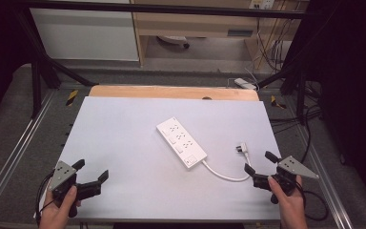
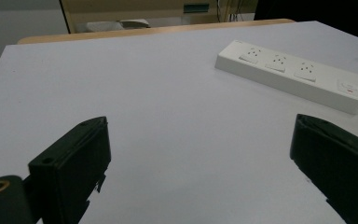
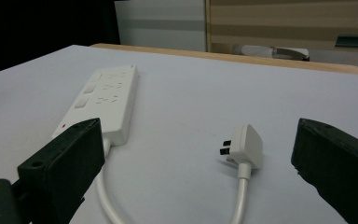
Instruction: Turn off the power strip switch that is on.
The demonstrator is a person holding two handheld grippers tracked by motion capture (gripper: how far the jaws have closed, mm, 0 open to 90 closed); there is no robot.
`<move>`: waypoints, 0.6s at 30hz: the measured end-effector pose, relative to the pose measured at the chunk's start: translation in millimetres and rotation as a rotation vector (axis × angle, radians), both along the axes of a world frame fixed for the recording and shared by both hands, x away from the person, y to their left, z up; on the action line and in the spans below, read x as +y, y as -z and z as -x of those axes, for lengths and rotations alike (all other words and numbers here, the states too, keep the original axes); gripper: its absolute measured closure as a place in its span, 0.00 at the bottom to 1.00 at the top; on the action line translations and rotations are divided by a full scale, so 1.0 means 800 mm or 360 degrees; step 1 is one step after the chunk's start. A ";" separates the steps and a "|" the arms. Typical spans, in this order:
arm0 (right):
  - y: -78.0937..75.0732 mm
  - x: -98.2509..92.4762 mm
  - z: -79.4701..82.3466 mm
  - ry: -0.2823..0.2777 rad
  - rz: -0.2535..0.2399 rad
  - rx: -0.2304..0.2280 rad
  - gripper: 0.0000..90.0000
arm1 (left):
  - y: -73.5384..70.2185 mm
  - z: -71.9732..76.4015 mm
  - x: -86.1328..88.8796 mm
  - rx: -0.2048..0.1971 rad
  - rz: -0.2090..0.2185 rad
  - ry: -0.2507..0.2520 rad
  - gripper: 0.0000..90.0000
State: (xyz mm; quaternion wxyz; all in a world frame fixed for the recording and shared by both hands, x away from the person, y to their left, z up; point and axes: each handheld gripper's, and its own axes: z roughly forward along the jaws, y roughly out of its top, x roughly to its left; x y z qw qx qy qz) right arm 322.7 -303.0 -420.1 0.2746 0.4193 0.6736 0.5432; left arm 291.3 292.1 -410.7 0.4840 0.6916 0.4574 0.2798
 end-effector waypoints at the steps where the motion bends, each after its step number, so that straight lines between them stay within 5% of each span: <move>1: -0.001 0.001 0.001 0.0001 -0.0001 0.0002 0.03 | 0.000 0.001 0.000 -0.0004 0.0000 -0.0001 0.05; 4: -0.004 0.003 0.004 0.0002 0.0032 -0.0004 0.03 | -0.001 0.001 0.002 -0.0002 0.0039 -0.0007 0.05; 18: -0.014 0.024 0.007 -0.0041 0.0018 0.0015 0.02 | 0.001 0.002 0.000 0.0003 -0.0022 0.0002 0.05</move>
